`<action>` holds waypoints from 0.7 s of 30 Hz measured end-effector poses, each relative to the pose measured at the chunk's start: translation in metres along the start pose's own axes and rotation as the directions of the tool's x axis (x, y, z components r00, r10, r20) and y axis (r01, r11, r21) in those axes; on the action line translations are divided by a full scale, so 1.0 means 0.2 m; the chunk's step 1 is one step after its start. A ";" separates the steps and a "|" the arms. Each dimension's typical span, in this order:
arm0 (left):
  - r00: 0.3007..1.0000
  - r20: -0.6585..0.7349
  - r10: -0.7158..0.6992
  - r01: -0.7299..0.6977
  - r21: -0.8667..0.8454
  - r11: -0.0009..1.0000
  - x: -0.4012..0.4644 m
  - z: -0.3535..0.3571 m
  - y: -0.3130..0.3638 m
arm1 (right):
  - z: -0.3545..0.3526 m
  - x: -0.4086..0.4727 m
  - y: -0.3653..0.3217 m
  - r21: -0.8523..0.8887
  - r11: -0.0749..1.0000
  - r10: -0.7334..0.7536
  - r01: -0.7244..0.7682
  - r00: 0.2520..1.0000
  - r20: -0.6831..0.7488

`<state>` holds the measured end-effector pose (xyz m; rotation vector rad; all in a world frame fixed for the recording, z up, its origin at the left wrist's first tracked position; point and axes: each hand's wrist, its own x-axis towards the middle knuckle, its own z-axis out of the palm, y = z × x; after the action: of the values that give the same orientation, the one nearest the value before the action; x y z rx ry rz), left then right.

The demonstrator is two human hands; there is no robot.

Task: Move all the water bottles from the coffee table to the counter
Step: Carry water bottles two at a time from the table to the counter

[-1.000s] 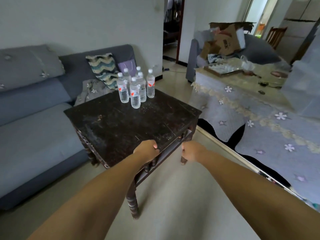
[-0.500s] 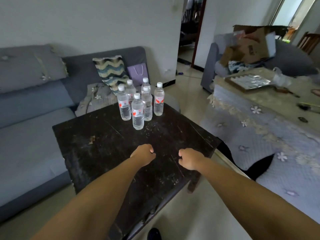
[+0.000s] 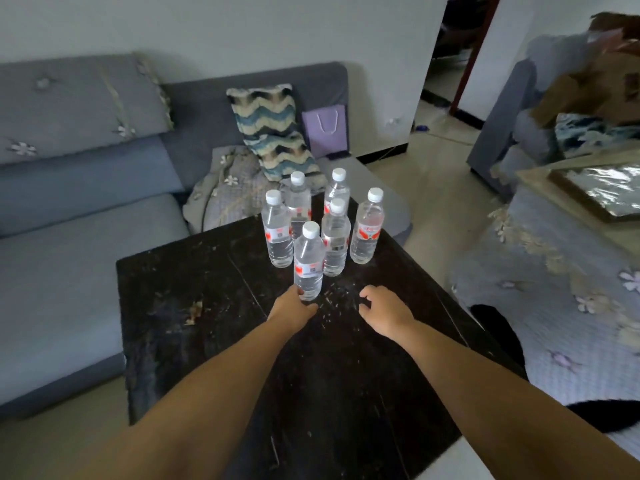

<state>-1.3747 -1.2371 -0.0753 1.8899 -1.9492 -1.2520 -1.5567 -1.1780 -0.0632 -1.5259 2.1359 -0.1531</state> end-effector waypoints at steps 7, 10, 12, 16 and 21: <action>0.983 -0.103 -0.153 0.115 -0.304 0.946 0.24 0.05 0.01 | 0.04 0.47 -0.04 0.425 0.904 -0.032 0.051 0.998 -0.052; 0.980 -0.154 -0.128 0.055 -0.407 0.912 0.40 0.10 -0.01 | 0.08 0.63 -0.05 0.569 0.812 -0.109 0.132 0.991 -0.074; 0.983 -0.129 -0.127 0.060 -0.428 0.902 0.55 0.18 -0.09 | 0.11 0.72 -0.05 0.638 0.755 -0.148 0.154 0.987 -0.064; 0.986 -0.139 -0.096 0.035 -0.386 0.922 0.54 0.16 -0.02 | 0.12 0.84 -0.08 0.702 0.707 -0.097 0.088 0.995 -0.027; 0.991 -0.131 -0.037 -0.003 -0.295 0.955 0.54 0.13 0.05 | 0.10 0.91 -0.11 0.621 0.780 -0.053 0.075 0.997 -0.054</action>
<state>-1.4195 -1.3217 -0.1326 1.7920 -1.5817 -1.2989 -1.5725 -1.3486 -0.1334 -1.1884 1.7832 -0.8317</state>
